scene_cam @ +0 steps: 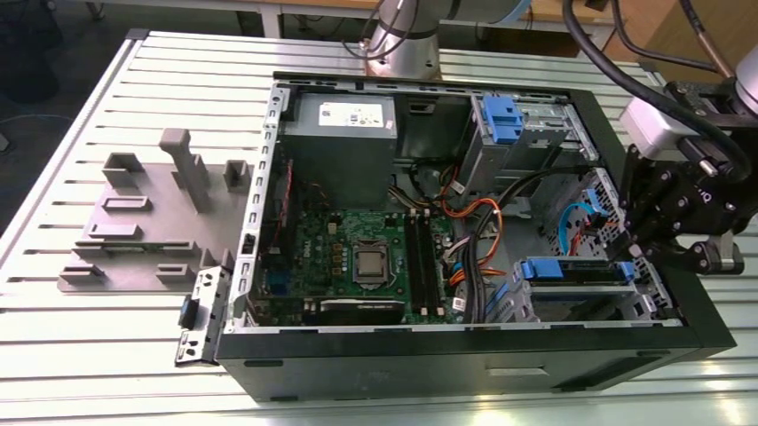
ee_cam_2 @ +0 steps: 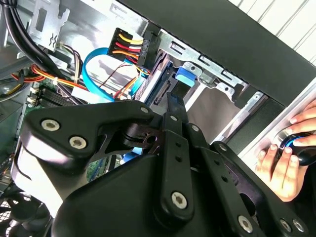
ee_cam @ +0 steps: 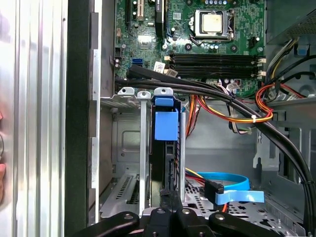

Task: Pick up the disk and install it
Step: 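Insert the first disk wire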

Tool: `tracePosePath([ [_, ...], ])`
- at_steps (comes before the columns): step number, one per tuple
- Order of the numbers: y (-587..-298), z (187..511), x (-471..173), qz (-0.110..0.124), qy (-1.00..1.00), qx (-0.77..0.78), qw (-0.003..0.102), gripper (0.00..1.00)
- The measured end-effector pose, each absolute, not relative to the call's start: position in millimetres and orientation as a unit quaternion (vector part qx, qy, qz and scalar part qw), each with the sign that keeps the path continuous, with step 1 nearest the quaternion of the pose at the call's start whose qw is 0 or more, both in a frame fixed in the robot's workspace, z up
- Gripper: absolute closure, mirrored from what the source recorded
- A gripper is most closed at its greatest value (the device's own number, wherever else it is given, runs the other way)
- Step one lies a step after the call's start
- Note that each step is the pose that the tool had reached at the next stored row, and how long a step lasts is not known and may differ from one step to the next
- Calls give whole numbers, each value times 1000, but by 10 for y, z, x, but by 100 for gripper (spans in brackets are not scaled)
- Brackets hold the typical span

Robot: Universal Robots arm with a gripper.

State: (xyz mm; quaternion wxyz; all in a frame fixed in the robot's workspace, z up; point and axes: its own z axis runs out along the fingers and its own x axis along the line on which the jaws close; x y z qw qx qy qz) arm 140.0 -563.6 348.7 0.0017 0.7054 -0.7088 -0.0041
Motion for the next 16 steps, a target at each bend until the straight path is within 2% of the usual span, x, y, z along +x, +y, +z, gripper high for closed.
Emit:
tracePosePath([
  [16,-5630,3539,1400,-4,-709,705,2,89],
])
